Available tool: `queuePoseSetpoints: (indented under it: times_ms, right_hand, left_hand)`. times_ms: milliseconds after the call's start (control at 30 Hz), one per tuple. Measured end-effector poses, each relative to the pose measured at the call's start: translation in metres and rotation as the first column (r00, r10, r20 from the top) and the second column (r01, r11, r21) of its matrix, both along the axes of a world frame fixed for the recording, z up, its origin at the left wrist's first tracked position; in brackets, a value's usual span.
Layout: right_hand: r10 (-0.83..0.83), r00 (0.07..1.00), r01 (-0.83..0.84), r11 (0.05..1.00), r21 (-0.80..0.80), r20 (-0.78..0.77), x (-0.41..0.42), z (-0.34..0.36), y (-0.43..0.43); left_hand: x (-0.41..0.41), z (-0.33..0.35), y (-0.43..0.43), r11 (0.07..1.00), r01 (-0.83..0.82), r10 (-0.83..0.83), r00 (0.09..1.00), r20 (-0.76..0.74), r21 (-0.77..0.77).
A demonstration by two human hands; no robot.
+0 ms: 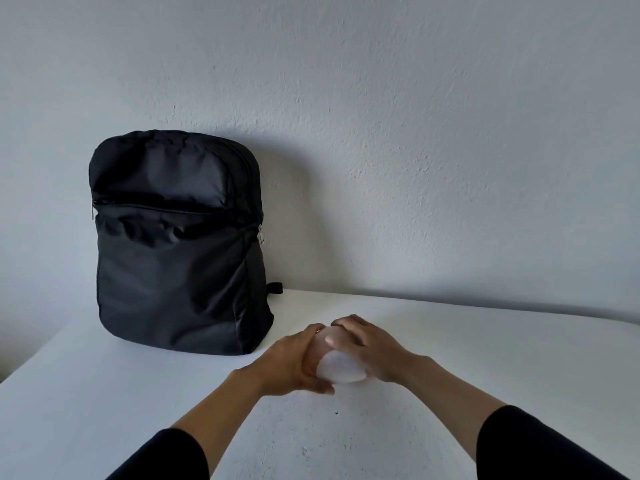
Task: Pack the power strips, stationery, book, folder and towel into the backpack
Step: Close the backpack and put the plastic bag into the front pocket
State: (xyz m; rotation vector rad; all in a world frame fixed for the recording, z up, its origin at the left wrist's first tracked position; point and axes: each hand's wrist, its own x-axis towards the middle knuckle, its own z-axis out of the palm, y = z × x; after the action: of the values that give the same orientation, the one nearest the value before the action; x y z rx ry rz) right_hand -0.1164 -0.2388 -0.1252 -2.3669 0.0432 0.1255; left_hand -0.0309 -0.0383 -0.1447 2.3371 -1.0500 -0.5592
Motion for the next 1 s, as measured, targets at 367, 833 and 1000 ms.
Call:
queuePoseSetpoints:
  times_ms: [367,833,1000]
  right_hand:
    - [0.038,0.998,-0.038,0.999,0.008,0.056,0.002,-0.005,0.002]
    - [-0.211,0.936,0.109,0.935,0.339,0.282,0.017,0.073,0.022]
    - [-0.231,0.87,0.02,0.899,0.437,0.435,0.026,0.142,0.063]
  left_hand:
    - [0.0,0.001,0.002,0.992,-0.019,0.01,0.997,-0.073,-0.124]
    - [0.008,0.087,0.036,0.798,-0.272,0.304,0.952,-0.031,-0.537]
    - [0.013,0.153,0.061,0.616,-0.254,0.34,0.939,-0.039,-0.746]
